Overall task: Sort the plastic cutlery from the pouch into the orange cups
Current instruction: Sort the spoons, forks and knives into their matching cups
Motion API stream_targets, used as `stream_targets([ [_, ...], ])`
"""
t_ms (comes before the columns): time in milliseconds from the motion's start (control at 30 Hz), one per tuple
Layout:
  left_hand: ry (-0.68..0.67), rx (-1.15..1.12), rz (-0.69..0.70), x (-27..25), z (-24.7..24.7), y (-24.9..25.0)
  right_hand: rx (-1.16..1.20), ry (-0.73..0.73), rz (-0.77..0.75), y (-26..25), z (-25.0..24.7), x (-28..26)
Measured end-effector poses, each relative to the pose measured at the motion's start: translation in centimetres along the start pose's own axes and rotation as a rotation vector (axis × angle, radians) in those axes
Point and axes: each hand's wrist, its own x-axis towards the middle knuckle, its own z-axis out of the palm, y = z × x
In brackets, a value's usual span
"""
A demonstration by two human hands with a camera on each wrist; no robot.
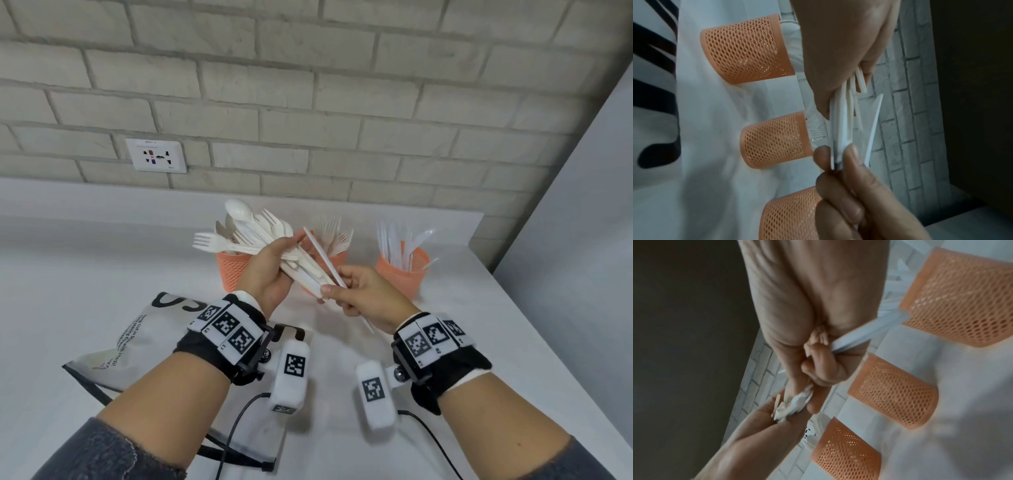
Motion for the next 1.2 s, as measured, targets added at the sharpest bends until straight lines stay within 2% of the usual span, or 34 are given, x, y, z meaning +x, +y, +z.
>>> stream_targets([
  [133, 0.093, -0.092, 0.062, 0.1, -0.3, 0.5, 0.094, 0.017, 0.023, 0.1, -0.6, 0.2],
  [300, 0.132, -0.118, 0.076, 0.5, -1.0, 0.5, 0.231, 0.033, 0.051, 0.6, -0.6, 0.3],
  [500, 0.124, -0.088, 0.122, 0.3, -0.5, 0.1, 0.232, 0.030, 0.049, 1.0, 0.4, 0.5],
  [700, 0.238, -0.253, 0.097, 1.6, -2.3, 1.6, 0.305, 0.036, 0.091, 1.3, -0.8, 0.2],
  [833, 0.253, -0.233, 0.103, 1.8, -2.7, 1.3, 0.226, 0.008, 0.162, 1.3, -1.4, 0.2],
  [1000, 0.237, -0.120, 0.140, 1.6, -2.2, 0.1, -0.059, -0.097, 0.176, 1.4, -0.4, 0.6],
  [1200, 0.270, -0.205, 0.165, 1.8, -2.9, 1.8, -0.049, -0.190, 0.182, 2.0, -2.2, -0.6],
])
